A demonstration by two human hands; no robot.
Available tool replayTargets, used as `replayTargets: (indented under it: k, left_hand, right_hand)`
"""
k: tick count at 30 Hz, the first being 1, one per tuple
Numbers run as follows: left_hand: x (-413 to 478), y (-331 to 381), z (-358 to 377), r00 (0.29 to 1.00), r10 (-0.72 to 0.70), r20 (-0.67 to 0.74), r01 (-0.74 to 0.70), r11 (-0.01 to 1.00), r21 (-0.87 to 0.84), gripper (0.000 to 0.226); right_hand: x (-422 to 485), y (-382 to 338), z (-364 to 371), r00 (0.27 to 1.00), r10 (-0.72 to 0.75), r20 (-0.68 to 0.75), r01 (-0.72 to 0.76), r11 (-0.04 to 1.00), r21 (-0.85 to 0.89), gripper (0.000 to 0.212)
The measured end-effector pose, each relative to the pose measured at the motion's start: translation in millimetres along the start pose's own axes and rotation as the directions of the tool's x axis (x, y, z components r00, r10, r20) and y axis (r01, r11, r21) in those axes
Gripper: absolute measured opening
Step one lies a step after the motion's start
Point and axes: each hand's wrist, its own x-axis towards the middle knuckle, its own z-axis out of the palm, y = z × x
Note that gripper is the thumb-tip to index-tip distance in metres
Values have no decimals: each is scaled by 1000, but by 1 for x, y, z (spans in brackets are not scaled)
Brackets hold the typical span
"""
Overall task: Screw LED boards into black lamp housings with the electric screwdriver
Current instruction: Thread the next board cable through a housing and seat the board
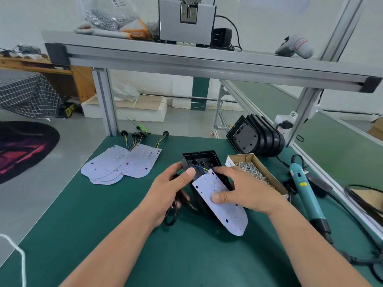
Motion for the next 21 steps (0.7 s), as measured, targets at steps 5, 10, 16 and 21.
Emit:
replayTargets:
  k: [5,10,16,21]
  left_hand:
    - [-1,-1,-2,1000,1,-31,0,999,37,31]
    - [0,-3,2,1000,-16,-20,17,999,50,32]
    - [-1,-2,6,999,-28,32,24,993,114,31]
    - [-4,-3,10,993,-46,108,31,990,140,32]
  right_hand:
    - [1,3,2,988,4,-156,3,999,45,53]
    - [8,0,14,909,2,-418,82,980,181,29]
    - [9,-6,22,841,9,-542,159,952,262,26]
    - [12,-16,25,771,38,-635,214,925,315,23]
